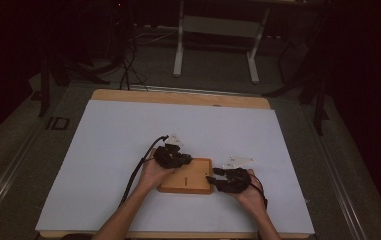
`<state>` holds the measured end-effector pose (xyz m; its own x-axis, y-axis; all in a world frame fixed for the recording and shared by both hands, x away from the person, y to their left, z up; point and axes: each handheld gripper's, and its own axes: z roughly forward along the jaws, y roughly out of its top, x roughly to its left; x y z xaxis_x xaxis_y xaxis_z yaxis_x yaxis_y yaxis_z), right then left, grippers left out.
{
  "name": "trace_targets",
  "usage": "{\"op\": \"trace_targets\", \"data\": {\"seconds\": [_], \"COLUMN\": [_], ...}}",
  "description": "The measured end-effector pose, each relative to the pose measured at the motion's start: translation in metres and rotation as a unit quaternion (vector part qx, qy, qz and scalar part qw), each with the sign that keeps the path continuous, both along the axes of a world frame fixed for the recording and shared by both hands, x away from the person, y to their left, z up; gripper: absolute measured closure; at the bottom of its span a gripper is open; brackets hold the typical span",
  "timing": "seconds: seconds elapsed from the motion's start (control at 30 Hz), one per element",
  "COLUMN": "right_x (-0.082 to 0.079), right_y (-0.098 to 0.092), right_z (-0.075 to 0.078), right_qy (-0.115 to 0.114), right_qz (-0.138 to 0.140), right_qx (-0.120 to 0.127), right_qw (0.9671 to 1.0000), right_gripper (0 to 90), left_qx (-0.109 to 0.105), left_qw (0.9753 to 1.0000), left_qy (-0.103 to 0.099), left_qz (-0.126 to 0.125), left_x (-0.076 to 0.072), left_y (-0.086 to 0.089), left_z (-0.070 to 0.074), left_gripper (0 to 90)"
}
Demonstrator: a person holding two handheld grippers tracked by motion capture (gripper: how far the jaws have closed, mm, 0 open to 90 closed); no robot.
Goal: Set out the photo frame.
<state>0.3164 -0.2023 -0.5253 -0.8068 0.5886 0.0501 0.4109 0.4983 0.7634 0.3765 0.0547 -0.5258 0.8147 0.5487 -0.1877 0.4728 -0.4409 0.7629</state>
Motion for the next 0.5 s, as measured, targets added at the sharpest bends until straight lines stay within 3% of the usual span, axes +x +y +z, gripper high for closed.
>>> {"op": "trace_targets", "data": {"seconds": [0.5], "right_x": [-0.0006], "right_y": [-0.0001], "right_z": [0.0007], "right_qy": [-0.002], "right_qz": [0.002], "right_qx": [-0.004], "right_qw": [1.0000], "right_gripper": [55.4], "left_qx": [-0.010], "left_qw": [0.9999], "left_qy": [0.007], "left_qz": [-0.009], "left_x": [0.0027], "left_y": [0.0027], "left_z": [-0.0012], "left_gripper": [82.9]}}
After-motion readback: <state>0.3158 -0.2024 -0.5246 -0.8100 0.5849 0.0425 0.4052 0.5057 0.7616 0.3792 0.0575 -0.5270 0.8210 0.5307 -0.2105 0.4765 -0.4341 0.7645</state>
